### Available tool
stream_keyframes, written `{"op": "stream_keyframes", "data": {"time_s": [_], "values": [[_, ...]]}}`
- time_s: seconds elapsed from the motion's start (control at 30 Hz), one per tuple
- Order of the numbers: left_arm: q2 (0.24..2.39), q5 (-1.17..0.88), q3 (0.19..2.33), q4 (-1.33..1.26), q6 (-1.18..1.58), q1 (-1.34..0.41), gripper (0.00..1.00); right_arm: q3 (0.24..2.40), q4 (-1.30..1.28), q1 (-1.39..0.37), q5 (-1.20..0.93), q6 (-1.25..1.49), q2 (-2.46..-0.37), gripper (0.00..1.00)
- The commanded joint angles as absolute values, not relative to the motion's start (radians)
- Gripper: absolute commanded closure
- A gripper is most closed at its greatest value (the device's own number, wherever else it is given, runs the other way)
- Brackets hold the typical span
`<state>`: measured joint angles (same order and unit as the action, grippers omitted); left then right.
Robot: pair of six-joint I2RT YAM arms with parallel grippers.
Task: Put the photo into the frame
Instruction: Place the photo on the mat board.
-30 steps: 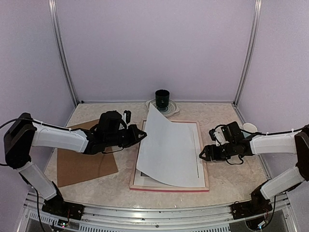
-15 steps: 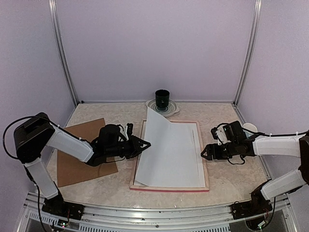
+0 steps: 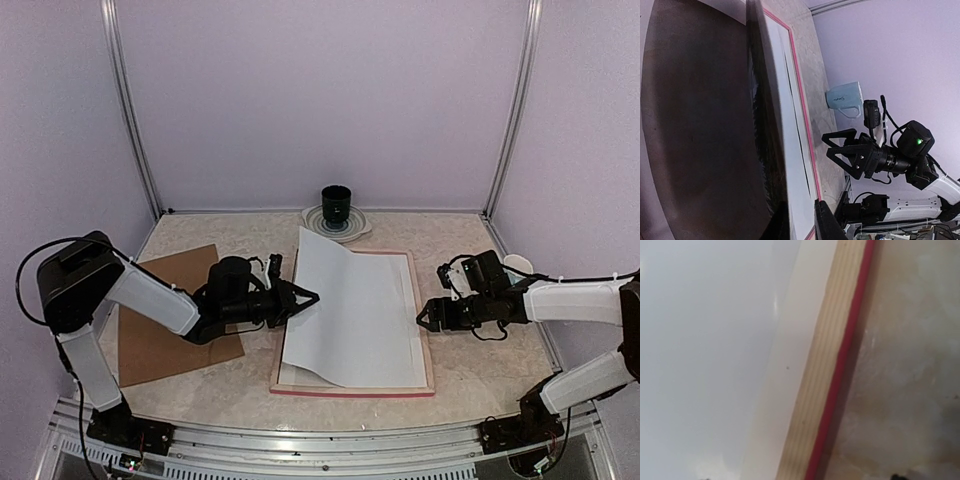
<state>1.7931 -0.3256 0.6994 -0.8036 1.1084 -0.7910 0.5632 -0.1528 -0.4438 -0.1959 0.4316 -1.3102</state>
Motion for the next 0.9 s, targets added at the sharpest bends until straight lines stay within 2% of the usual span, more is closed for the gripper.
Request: {"op": "stream_keyframes", "data": {"time_s": [0.0, 0.13, 0.43, 0.87], "values": [[1.823, -0.374, 0.729, -0.818, 1.106, -0.792, 0.88, 0.551, -0.163, -0.453, -0.180, 0.421, -1.296, 0.23], [1.813, -0.398, 0.726, -0.850, 1.119, -0.792, 0.95, 0.555, -0.167, -0.453, -0.176, 0.419, -1.295, 0.23], [1.760, -0.424, 0.765, -0.889, 1.148, -0.798, 0.94, 0.556, -0.165, -0.453, -0.177, 0.431, -1.282, 0.22], [1.844, -0.476, 0.885, -1.022, 1.229, -0.817, 0.94, 0.561, -0.162, -0.451, -0.200, 0.447, -1.277, 0.22]]}}
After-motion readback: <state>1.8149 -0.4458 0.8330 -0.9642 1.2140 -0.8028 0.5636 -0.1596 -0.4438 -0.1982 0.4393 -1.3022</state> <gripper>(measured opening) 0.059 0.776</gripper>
